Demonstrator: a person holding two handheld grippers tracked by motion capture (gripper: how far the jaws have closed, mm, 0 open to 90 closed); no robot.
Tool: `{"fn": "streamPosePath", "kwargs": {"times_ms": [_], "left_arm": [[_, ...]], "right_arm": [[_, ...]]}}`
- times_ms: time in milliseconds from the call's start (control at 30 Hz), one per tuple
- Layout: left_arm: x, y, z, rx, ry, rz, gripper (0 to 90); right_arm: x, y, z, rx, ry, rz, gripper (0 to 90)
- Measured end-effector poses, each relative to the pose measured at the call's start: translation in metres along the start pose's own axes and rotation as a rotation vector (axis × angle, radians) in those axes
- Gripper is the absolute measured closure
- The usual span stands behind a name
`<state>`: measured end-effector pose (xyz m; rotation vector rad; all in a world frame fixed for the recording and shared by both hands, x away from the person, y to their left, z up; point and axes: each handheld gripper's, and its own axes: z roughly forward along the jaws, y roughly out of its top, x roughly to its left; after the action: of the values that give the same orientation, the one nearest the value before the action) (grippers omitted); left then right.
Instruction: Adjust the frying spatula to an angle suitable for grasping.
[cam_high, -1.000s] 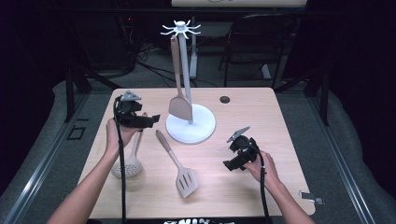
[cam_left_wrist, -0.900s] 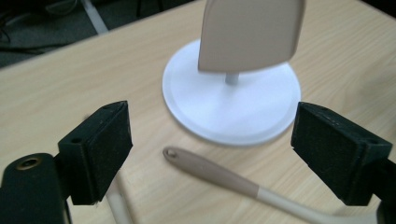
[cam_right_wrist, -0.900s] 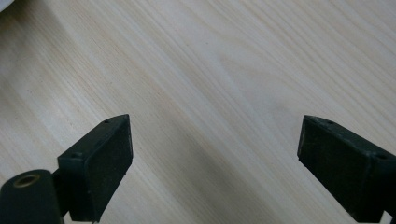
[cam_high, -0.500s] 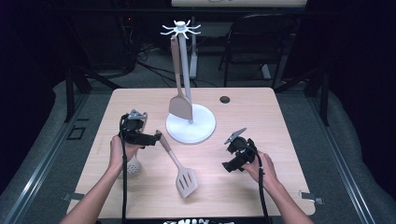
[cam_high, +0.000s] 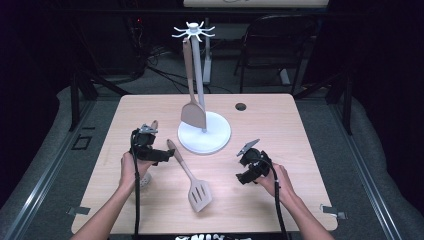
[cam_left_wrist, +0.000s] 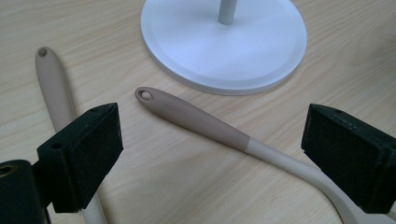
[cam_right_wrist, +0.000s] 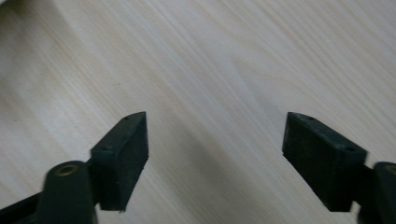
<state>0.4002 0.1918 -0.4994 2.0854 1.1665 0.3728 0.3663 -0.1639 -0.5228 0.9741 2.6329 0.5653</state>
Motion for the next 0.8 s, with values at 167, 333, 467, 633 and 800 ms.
{"fn": "streamPosePath", "kwargs": {"times_ms": [167, 333, 467, 633, 800], "left_arm": [[0.003, -0.003, 0.003, 0.007, -0.017, -0.037, 5.5], [0.006, -0.005, 0.004, 0.007, -0.031, -0.06, 5.3], [0.006, -0.004, 0.004, 0.006, -0.038, -0.055, 5.3], [0.003, -0.004, 0.005, -0.003, -0.025, -0.05, 6.2], [0.0, -0.004, 0.006, -0.003, -0.018, -0.036, 7.3]], "right_arm": [[0.013, 0.004, -0.002, 0.005, 0.035, -0.064, 51.2], [0.024, 0.01, -0.001, -0.018, 0.06, -0.077, 74.2], [0.03, 0.015, -0.004, -0.071, 0.105, -0.073, 90.0], [0.046, 0.025, -0.013, -0.156, 0.177, -0.059, 90.0], [0.078, 0.038, -0.018, -0.164, 0.23, -0.14, 90.0]]}}
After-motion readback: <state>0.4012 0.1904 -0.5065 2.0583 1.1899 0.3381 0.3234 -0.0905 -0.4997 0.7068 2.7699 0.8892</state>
